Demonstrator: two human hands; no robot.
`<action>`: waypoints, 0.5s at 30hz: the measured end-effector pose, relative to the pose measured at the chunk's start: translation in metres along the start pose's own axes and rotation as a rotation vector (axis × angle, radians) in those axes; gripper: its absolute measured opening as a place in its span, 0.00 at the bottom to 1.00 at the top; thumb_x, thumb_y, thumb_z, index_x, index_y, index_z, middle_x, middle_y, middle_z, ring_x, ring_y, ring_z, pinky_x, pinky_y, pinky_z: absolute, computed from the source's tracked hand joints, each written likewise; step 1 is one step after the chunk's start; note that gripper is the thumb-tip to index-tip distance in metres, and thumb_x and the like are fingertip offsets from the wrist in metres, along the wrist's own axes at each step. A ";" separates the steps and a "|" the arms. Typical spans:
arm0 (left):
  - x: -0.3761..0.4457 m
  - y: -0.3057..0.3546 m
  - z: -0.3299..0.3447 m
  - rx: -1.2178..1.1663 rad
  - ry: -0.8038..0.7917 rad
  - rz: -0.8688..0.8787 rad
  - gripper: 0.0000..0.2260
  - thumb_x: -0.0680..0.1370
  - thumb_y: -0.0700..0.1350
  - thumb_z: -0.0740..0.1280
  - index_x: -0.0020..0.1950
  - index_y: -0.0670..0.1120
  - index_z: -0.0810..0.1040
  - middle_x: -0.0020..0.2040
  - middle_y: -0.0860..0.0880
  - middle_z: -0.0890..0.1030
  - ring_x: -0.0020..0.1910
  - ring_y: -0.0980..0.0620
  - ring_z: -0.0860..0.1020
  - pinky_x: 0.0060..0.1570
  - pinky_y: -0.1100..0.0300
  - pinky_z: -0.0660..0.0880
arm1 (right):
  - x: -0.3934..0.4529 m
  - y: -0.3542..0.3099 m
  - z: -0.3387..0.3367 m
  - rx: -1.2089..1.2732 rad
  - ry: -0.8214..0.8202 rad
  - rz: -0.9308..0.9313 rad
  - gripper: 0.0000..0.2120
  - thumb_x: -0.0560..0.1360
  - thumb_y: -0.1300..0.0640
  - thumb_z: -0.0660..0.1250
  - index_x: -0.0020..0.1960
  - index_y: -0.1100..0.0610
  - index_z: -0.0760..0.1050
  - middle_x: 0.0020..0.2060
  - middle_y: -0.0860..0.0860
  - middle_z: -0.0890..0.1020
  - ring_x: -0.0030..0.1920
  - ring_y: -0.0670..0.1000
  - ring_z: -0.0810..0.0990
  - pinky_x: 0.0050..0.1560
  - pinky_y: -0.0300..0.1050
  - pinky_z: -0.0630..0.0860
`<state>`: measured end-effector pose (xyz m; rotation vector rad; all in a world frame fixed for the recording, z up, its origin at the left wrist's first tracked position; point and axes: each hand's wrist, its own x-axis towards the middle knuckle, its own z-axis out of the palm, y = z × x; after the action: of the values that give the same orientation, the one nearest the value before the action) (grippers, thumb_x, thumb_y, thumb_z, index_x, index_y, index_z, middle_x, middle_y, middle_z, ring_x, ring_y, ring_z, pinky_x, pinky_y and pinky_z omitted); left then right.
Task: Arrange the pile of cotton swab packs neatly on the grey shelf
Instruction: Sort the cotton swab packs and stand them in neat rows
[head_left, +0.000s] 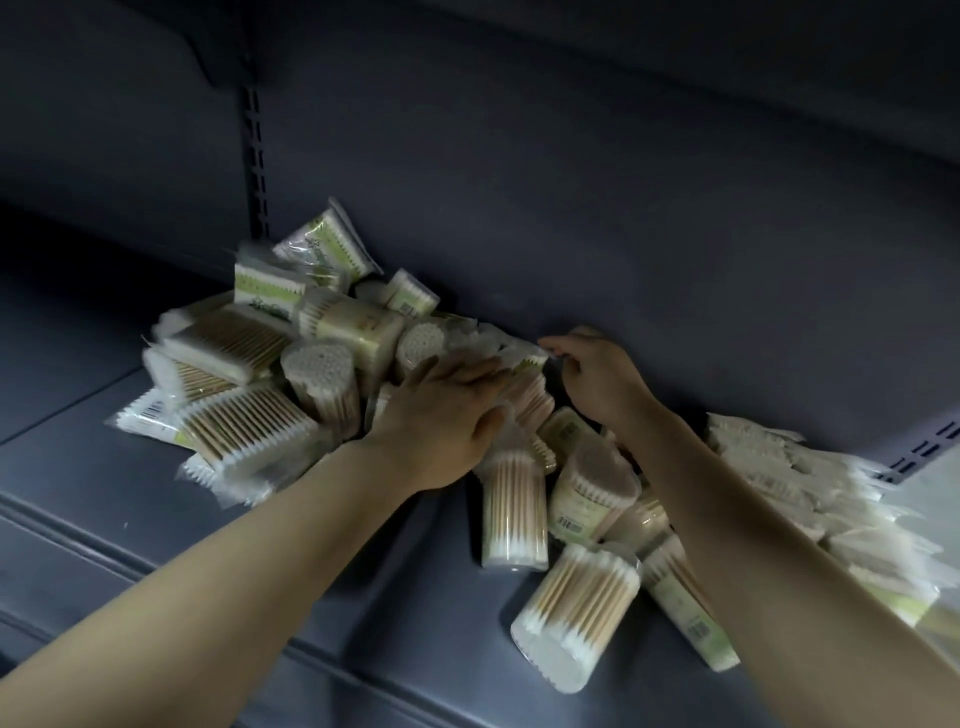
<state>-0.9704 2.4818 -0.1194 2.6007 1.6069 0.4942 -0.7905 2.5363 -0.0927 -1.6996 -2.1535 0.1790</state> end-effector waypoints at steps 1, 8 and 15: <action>0.002 0.001 0.000 -0.005 -0.017 0.014 0.22 0.82 0.53 0.48 0.76 0.57 0.47 0.76 0.57 0.50 0.75 0.55 0.46 0.71 0.57 0.42 | 0.000 0.002 0.000 -0.016 -0.003 -0.017 0.18 0.77 0.66 0.56 0.63 0.58 0.74 0.60 0.56 0.74 0.60 0.54 0.73 0.62 0.45 0.67; 0.006 0.005 0.000 0.036 0.037 0.061 0.21 0.82 0.51 0.48 0.76 0.56 0.53 0.75 0.55 0.59 0.74 0.54 0.53 0.71 0.59 0.45 | -0.001 0.007 -0.001 -0.138 -0.035 -0.063 0.17 0.77 0.64 0.57 0.64 0.56 0.73 0.58 0.56 0.73 0.58 0.55 0.73 0.59 0.47 0.69; 0.009 0.010 -0.004 0.065 0.071 0.042 0.20 0.81 0.52 0.48 0.70 0.49 0.68 0.69 0.51 0.70 0.70 0.52 0.64 0.70 0.60 0.51 | -0.012 0.013 -0.007 -0.242 -0.003 -0.061 0.14 0.77 0.59 0.60 0.61 0.56 0.75 0.55 0.55 0.75 0.55 0.55 0.75 0.55 0.48 0.72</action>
<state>-0.9590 2.4848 -0.1113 2.6991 1.6178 0.5529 -0.7736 2.5271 -0.0932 -1.7577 -2.3030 -0.1007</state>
